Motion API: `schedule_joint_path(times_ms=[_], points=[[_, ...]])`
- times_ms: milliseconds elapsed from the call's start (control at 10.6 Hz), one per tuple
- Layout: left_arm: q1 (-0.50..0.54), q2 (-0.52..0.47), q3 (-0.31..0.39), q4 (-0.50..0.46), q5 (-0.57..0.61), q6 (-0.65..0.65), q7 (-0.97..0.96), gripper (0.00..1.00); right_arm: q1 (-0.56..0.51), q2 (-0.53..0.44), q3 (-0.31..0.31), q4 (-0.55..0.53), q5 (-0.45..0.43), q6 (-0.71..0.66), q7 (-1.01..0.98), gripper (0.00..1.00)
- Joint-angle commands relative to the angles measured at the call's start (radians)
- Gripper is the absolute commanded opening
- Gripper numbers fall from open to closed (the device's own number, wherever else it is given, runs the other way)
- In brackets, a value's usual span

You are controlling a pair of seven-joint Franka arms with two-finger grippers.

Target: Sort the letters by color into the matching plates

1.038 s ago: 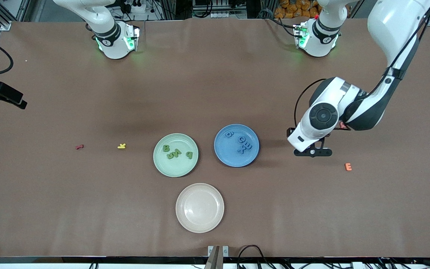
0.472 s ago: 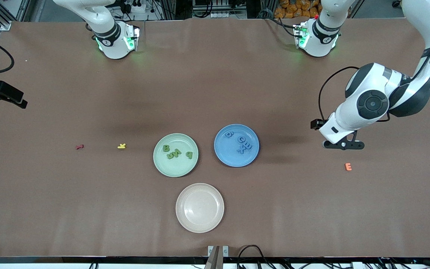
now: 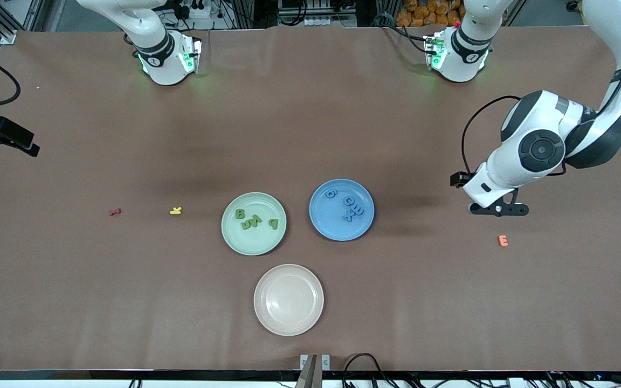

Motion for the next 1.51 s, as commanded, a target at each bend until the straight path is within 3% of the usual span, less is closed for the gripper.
schedule_joint_path(times_ms=[0,189,377,472,660,755,1132,1415], points=[[-0.024,-0.031,0.02,0.058,-0.028,-0.069,0.049,1.0,0.004,-0.019,0.01,-0.024,0.0,0.002,-0.014,1.0],[-0.153,-0.032,0.128,0.142,-0.053,-0.148,0.061,1.0,0.021,-0.018,0.01,-0.027,0.0,0.002,-0.037,1.0],[-0.295,-0.063,0.29,0.223,-0.131,-0.204,0.11,1.0,0.029,-0.018,0.01,-0.027,-0.002,0.0,-0.06,1.0],[-0.373,-0.11,0.396,0.245,-0.203,-0.204,0.153,1.0,0.029,-0.018,0.01,-0.027,-0.002,0.0,-0.06,1.0],[-0.579,-0.204,0.678,0.244,-0.318,-0.204,0.268,1.0,0.033,-0.018,0.01,-0.027,-0.002,-0.004,-0.06,1.0],[-0.637,-0.23,0.766,0.242,-0.349,-0.207,0.313,1.0,0.039,-0.018,0.01,-0.027,-0.002,-0.004,-0.06,1.0],[-0.667,-0.337,0.842,0.236,-0.436,-0.264,0.331,1.0,0.041,-0.018,0.01,-0.029,-0.002,-0.02,-0.059,1.0],[-0.718,-0.423,0.954,0.244,-0.506,-0.285,0.33,1.0,0.041,-0.018,0.01,-0.027,-0.003,-0.015,-0.059,1.0]])
